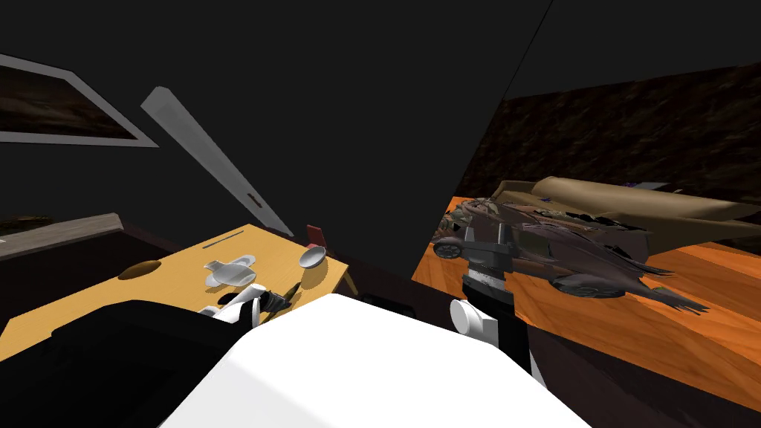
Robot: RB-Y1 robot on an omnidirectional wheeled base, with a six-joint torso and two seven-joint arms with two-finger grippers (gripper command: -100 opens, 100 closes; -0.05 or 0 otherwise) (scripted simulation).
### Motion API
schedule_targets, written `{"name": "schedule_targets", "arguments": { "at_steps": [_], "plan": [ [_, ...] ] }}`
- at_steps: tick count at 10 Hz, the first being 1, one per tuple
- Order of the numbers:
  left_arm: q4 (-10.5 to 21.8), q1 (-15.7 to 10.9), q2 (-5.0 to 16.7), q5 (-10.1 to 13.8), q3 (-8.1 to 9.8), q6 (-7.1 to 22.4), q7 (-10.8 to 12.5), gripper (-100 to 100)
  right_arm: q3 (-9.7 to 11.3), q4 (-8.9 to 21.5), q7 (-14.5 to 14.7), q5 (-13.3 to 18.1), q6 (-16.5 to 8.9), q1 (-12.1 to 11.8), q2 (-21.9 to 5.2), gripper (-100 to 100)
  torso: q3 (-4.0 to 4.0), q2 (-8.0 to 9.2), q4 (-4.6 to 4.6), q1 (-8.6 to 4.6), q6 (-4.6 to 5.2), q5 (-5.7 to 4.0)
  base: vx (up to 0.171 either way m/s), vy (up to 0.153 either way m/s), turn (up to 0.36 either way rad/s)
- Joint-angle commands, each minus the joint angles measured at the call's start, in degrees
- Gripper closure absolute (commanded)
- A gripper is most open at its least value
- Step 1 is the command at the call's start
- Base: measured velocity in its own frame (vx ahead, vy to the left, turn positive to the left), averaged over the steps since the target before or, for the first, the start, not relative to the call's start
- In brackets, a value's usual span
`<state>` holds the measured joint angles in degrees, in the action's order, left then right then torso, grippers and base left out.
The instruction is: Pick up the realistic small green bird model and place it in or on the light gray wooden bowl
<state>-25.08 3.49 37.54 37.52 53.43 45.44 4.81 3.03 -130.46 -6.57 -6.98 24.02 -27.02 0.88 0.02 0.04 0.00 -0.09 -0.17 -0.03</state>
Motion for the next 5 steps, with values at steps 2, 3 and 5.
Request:
{"name": "schedule_targets", "arguments": {
  "at_steps": [2, 3, 5],
  "plan": [
    [3.3, 0.7, 1.3, 1.6, 1.58, -1.5, -1.7, -100, 0.0, 0.0, 0.0, 0.0, 0.0, 0.0, 0.0, 0, 0.00, 0.00, 0.00, -0.02, 0.05, -0.01, -0.005, -0.008, -0.178],
    [2.6, 0.7, 1.0, 1.4, 1.38, -1.3, -1.3, -100, 0.0, 0.0, 0.0, 0.0, 0.0, 0.0, 0.0, 0, 0.00, -0.01, 0.00, 0.00, 0.01, 0.00, 0.000, 0.000, 0.000],
    [2.9, 0.7, 1.0, 1.4, 1.43, -1.4, -1.5, 100, 0.0, 0.0, 0.0, 0.0, 0.0, 0.0, 0.0, 0, -0.01, -0.02, -0.01, 0.03, 0.00, -0.01, 0.000, 0.000, 0.000]
  ]
}}
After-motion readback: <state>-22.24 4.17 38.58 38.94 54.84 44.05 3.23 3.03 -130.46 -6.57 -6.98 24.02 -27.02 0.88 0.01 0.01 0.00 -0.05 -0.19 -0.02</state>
